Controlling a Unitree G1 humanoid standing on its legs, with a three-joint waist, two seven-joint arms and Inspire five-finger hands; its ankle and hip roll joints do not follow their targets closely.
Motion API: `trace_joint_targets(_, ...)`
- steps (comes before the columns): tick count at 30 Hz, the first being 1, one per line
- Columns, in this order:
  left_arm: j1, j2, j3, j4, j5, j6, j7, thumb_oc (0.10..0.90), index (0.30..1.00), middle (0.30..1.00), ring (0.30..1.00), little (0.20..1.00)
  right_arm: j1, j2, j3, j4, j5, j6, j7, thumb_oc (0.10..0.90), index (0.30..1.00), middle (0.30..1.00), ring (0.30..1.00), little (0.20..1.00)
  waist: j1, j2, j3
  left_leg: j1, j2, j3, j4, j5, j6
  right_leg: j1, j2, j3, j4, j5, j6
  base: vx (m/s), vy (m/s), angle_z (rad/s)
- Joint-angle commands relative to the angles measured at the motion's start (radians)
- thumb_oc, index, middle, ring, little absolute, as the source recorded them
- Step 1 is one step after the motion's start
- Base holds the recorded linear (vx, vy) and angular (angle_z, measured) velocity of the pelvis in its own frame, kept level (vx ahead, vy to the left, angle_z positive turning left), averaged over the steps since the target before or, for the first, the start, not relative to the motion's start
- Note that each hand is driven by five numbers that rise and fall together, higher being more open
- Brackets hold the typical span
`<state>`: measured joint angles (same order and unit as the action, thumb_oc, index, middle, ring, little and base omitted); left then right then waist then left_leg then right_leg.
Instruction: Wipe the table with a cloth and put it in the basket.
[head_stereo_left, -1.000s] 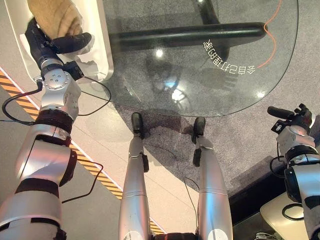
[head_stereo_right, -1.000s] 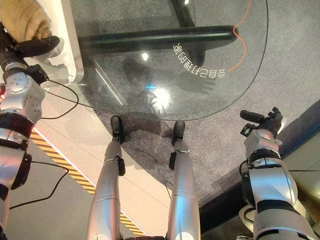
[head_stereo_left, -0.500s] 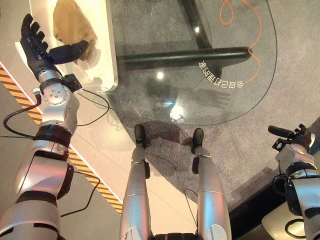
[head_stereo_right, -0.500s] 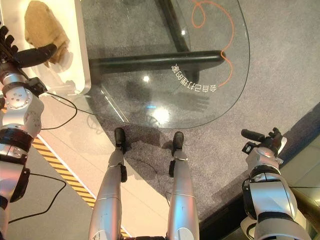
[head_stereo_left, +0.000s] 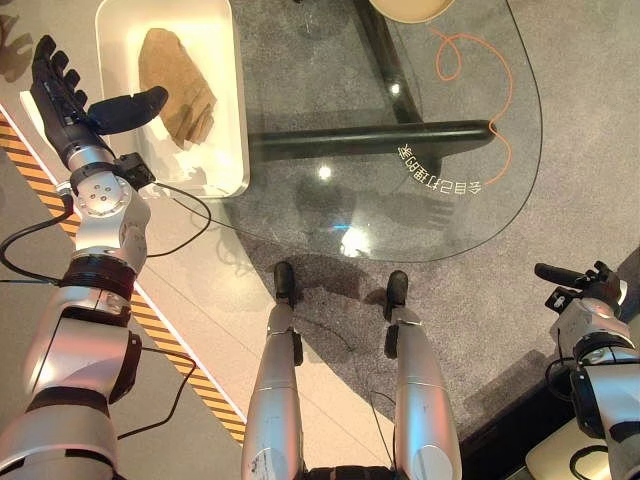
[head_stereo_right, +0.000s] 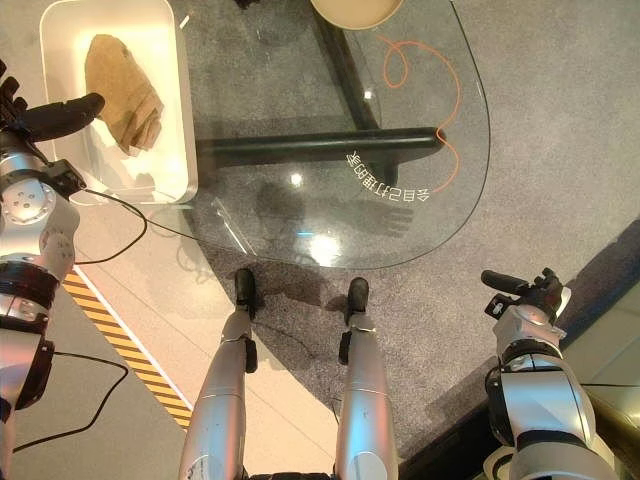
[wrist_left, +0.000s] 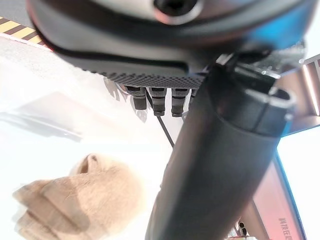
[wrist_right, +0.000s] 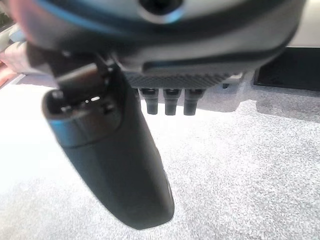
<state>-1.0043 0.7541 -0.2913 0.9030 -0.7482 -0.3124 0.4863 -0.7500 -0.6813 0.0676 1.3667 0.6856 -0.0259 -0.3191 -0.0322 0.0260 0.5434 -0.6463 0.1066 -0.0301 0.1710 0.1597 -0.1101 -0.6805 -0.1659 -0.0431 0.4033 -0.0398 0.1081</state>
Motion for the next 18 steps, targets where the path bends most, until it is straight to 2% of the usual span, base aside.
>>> trace_joint_targets(1,-0.018,0.06,0.099,-0.038,0.024,-0.087,-0.014,0.8,0.9,0.9,0.9,0.9,0.061,-0.056,-0.026,0.01,-0.046,-0.022,-0.012,0.8,0.9,0.9,0.9,0.9,-0.004,0.011,-0.023,0.09,-0.107,0.054,0.028,-0.128,0.063,0.112,0.091,-0.028,-0.147,0.027,-0.04,0.0,0.0,0.0)
trace_joint_targets(5,0.082,0.036,0.149,-0.041,-0.017,-0.076,-0.083,0.8,0.9,0.9,0.9,0.9,0.112,-0.025,-0.042,0.0,-0.077,-0.026,0.006,0.8,0.9,0.9,0.9,0.9,0.006,0.017,-0.047,0.153,-0.11,0.051,-0.013,-0.113,0.061,0.173,0.082,-0.033,-0.176,0.037,-0.035,0.02,-0.001,-0.01)
trace_joint_targets(11,0.284,-0.019,0.235,-0.021,-0.038,-0.03,-0.209,0.8,0.9,0.9,0.9,0.9,0.209,0.03,-0.06,-0.017,-0.147,-0.014,0.039,0.8,0.9,0.9,0.9,0.9,0.026,0.011,-0.124,0.267,-0.115,0.049,-0.073,-0.116,0.061,0.287,0.061,-0.043,-0.224,0.038,-0.028,0.09,0.004,0.02)
trace_joint_targets(17,0.513,-0.113,0.29,0.026,-0.002,0.001,-0.329,0.8,0.9,0.9,0.9,0.9,0.331,0.09,-0.077,-0.049,-0.228,0.006,0.07,0.8,0.9,0.9,0.9,0.9,0.041,-0.005,-0.202,0.408,-0.119,0.041,-0.146,-0.121,0.069,0.438,0.046,-0.056,-0.291,0.044,-0.019,0.11,-0.007,0.04)
trace_joint_targets(18,0.577,-0.152,0.294,0.061,0.008,0.013,-0.362,0.8,0.9,0.9,0.9,0.9,0.374,0.108,-0.082,-0.052,-0.24,0.0,0.085,0.8,0.9,0.9,0.9,0.9,0.047,-0.011,-0.228,0.455,-0.119,0.037,-0.164,-0.127,0.071,0.49,0.045,-0.064,-0.309,0.04,-0.017,0.14,-0.017,0.04)
